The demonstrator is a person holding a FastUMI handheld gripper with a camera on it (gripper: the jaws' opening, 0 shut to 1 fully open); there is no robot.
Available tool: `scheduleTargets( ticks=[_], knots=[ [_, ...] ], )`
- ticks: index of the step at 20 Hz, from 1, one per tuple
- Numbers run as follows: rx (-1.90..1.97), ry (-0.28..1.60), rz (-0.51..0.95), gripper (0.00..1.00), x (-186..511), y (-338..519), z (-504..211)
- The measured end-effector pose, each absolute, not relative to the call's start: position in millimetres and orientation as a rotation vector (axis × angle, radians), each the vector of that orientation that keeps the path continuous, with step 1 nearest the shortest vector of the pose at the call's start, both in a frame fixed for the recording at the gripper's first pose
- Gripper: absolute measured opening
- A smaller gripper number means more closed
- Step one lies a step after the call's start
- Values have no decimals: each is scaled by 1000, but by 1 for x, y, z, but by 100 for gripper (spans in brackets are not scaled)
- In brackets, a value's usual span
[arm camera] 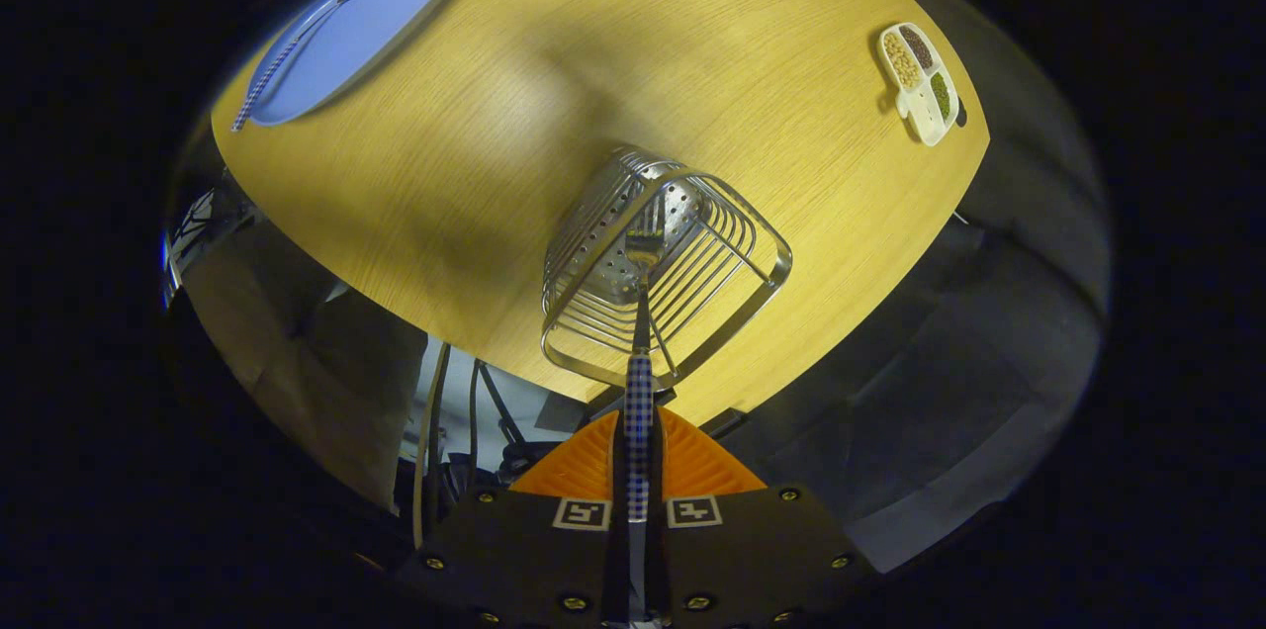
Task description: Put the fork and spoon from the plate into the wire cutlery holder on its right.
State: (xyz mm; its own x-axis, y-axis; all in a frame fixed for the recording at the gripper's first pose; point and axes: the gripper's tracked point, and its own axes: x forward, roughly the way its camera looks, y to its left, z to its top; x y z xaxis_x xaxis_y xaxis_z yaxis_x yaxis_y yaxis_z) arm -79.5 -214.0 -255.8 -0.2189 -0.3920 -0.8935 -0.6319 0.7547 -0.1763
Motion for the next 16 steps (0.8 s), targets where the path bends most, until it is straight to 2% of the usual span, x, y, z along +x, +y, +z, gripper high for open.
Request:
scheduleTargets(
  ticks=[4,6,8,11,16],
  knots=[
    [-774,1813,269,11,-76,-214,-257],
    [-760,1793,252,31,-72,-215,-254],
    [-746,1770,237,40,-73,-216,-248],
    [-688,1699,215,98,-69,-207,-235],
    [-518,1547,152,96,-66,-180,-215]
  ],
)
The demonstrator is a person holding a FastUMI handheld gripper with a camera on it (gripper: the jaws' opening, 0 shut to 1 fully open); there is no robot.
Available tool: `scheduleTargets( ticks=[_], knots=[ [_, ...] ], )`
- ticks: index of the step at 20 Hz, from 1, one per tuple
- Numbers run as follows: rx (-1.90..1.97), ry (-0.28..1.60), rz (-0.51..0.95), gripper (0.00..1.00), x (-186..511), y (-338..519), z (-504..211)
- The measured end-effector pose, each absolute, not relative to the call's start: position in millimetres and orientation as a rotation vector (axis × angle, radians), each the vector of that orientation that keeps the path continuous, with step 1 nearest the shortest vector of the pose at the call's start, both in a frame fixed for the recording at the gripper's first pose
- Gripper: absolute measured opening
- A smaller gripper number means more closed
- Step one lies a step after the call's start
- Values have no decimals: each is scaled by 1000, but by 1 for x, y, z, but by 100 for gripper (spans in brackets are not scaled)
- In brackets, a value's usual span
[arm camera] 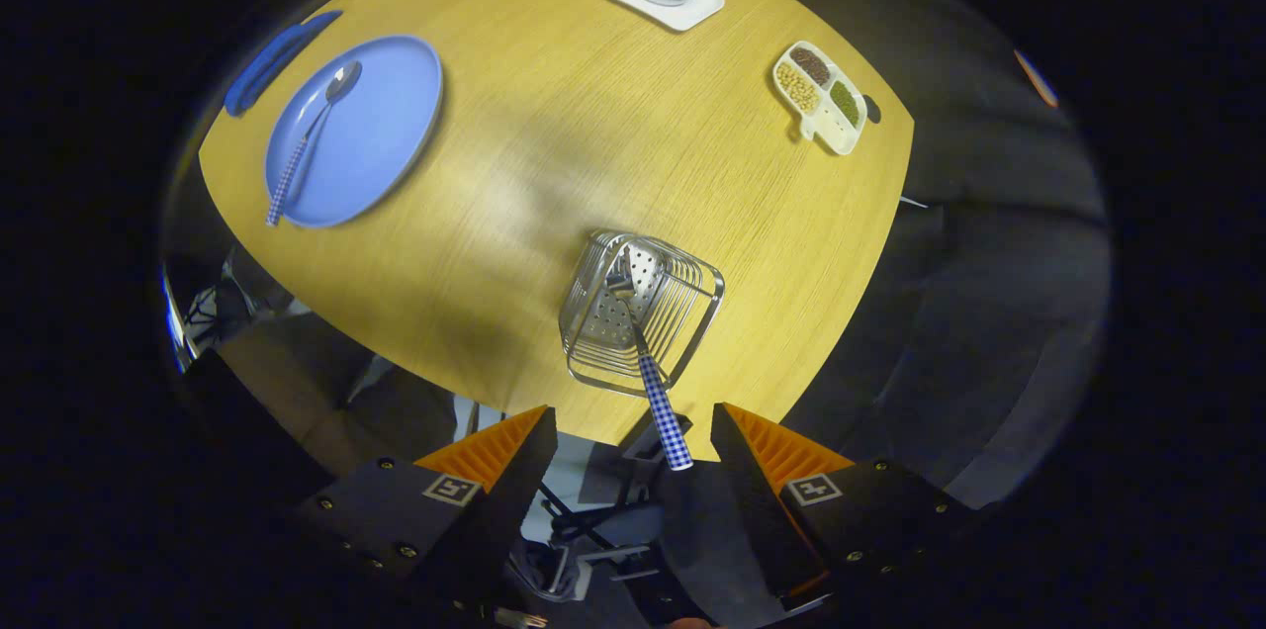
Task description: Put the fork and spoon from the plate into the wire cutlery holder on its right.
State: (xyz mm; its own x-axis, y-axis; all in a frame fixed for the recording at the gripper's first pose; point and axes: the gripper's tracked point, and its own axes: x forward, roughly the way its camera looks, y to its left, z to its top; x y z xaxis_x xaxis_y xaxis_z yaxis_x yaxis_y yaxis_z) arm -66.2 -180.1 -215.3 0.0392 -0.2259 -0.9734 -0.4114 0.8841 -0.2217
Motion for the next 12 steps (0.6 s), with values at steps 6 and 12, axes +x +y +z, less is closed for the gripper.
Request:
scheduleTargets(
  ticks=[6,12],
  knots=[
    [-333,1391,151,96,-72,-123,-202],
    [-231,1290,181,96,-69,-76,-197]
  ],
)
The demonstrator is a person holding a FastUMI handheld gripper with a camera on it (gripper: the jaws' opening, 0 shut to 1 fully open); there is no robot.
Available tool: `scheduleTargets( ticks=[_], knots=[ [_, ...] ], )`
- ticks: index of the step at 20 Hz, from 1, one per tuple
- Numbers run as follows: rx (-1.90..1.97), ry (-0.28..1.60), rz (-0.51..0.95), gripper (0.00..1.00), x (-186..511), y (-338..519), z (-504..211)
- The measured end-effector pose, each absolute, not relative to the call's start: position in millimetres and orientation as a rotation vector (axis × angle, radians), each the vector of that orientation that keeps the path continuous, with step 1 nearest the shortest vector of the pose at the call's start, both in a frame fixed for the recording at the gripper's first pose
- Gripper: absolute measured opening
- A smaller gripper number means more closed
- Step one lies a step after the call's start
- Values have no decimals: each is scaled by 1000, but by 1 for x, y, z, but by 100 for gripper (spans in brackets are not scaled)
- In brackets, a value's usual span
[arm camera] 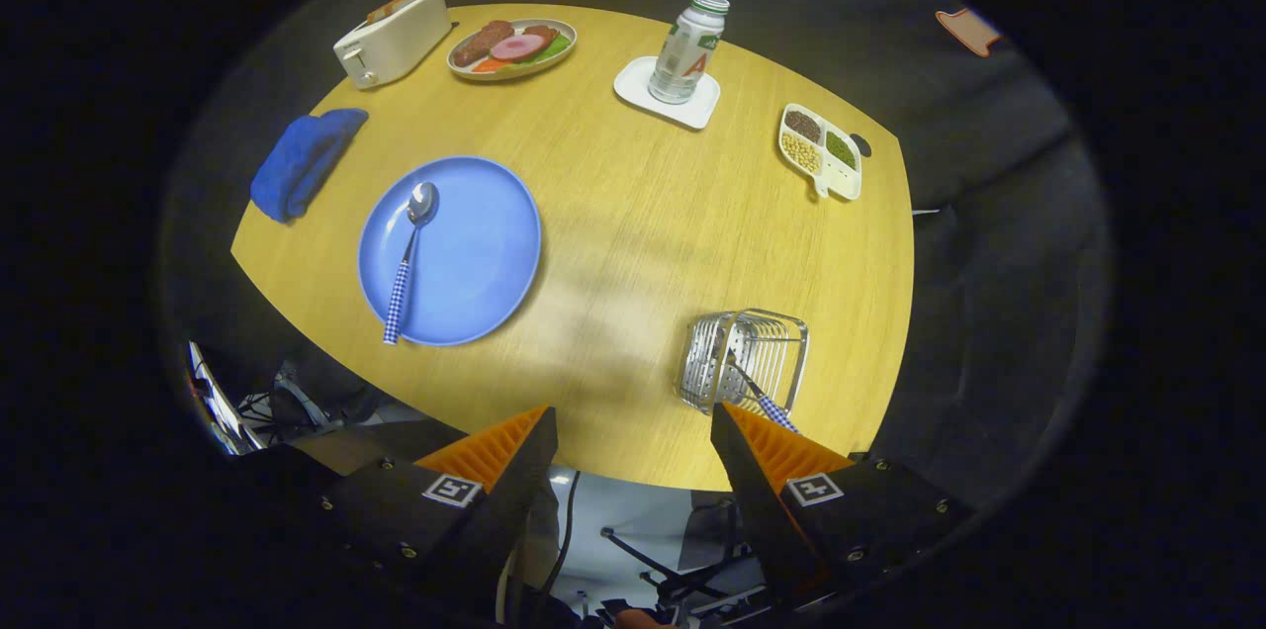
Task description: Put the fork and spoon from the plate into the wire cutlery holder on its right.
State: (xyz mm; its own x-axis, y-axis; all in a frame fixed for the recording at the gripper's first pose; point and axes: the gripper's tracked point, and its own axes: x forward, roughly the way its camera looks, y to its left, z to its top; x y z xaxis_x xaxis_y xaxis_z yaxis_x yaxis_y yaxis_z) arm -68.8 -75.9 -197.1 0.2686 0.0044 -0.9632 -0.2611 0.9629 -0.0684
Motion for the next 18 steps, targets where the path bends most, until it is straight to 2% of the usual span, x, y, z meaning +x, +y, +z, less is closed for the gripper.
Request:
scheduleTargets(
  ticks=[18],
  knots=[
    [-187,1143,264,96,-63,64,-217]
  ],
)
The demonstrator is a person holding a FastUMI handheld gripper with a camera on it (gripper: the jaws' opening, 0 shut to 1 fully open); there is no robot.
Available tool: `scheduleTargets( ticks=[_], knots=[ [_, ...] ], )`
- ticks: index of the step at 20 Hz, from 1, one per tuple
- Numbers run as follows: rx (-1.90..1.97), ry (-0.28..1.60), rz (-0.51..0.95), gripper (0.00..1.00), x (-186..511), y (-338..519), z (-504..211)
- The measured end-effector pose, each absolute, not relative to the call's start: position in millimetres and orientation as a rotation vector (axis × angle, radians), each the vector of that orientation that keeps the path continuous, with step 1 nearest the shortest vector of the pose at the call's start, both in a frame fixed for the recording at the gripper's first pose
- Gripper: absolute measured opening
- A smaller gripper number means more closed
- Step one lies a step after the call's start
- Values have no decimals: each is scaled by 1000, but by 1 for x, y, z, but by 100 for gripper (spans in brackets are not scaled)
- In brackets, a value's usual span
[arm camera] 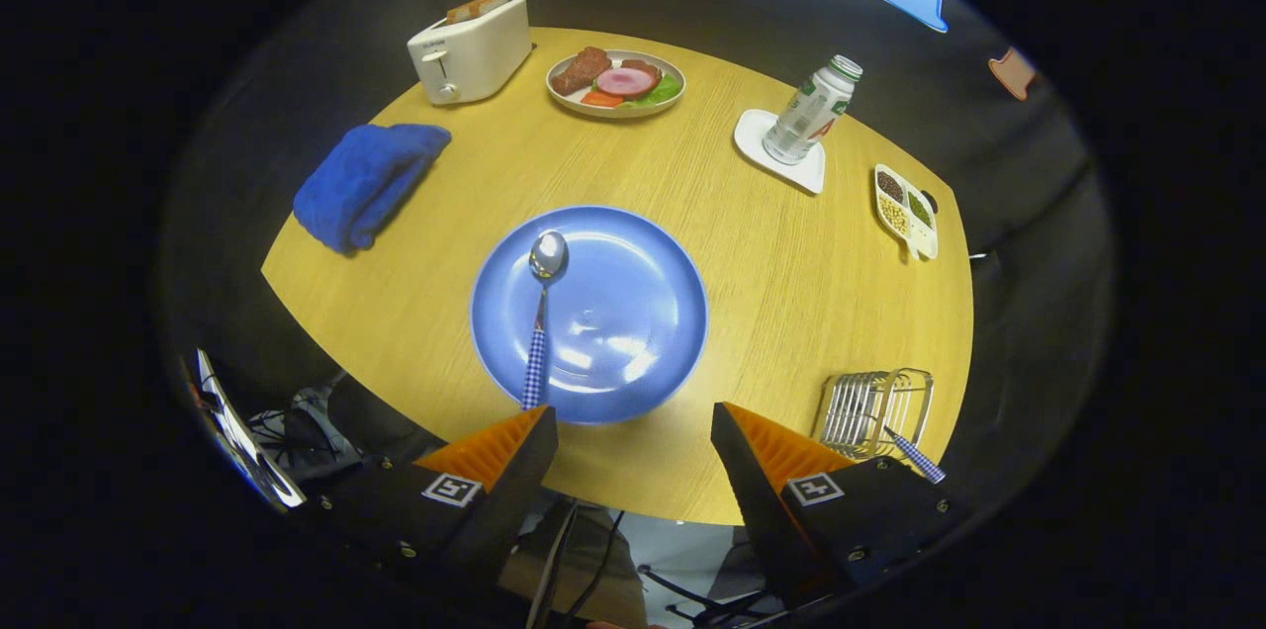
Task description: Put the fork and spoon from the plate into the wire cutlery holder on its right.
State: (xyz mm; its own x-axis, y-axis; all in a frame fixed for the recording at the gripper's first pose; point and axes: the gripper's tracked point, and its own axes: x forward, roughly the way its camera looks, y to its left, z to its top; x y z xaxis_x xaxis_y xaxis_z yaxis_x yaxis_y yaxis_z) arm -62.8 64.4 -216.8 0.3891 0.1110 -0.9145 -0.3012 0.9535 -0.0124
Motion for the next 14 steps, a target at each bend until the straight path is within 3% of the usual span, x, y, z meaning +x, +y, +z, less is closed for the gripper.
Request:
scheduleTargets(
  ticks=[14],
  knots=[
    [-195,1169,272,97,-59,110,-255]
  ],
)
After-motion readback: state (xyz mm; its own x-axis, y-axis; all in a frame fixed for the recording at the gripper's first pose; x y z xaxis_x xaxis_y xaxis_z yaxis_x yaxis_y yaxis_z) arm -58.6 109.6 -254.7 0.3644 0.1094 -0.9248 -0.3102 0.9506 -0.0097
